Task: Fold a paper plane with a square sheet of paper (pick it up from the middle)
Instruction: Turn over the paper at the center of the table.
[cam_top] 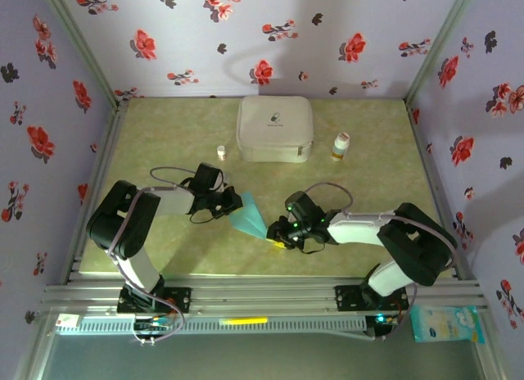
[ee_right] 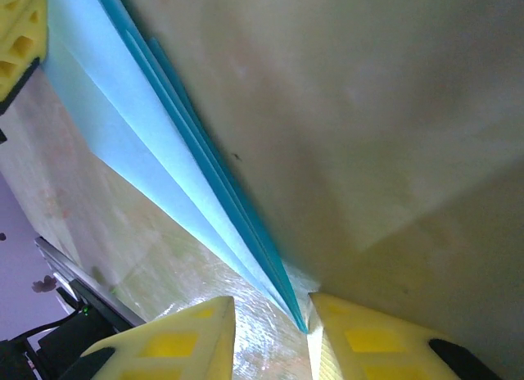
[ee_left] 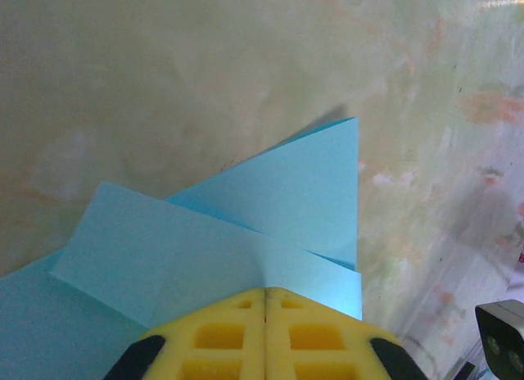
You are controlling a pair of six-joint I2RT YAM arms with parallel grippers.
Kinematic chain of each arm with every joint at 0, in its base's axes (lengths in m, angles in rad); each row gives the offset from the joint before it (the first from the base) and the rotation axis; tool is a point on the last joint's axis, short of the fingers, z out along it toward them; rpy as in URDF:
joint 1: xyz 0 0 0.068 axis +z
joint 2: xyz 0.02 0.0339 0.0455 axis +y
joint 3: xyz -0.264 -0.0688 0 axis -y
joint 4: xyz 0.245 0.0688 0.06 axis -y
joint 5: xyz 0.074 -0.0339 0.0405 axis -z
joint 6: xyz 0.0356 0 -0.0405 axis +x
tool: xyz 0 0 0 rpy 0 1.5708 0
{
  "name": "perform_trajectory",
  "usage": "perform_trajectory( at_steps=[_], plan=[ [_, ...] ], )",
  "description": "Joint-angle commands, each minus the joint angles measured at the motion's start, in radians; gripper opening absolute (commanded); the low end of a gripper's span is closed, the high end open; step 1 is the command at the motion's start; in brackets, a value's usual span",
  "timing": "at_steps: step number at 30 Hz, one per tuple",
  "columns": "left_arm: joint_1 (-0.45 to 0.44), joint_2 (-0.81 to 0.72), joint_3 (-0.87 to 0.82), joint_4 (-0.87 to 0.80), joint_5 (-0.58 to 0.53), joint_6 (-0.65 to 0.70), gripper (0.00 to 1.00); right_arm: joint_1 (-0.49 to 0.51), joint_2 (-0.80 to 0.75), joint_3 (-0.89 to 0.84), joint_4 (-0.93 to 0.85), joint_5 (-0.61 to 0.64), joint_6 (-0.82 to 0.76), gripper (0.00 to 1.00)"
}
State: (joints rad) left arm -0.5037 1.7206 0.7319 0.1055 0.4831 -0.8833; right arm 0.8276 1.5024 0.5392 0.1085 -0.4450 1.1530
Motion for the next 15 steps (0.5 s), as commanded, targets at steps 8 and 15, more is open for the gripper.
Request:
perform_trajectory(
  at_steps=[8, 15],
  plan=[
    [0.011, 0.008, -0.029, -0.035, -0.005, -0.008, 0.06, 0.007, 0.005, -0.012, 0.057, 0.027, 0.004, 0.29],
    [0.012, 0.007, -0.029, -0.036, -0.003, -0.007, 0.06, 0.008, 0.009, -0.022, 0.103, 0.037, 0.004, 0.29]
  ],
)
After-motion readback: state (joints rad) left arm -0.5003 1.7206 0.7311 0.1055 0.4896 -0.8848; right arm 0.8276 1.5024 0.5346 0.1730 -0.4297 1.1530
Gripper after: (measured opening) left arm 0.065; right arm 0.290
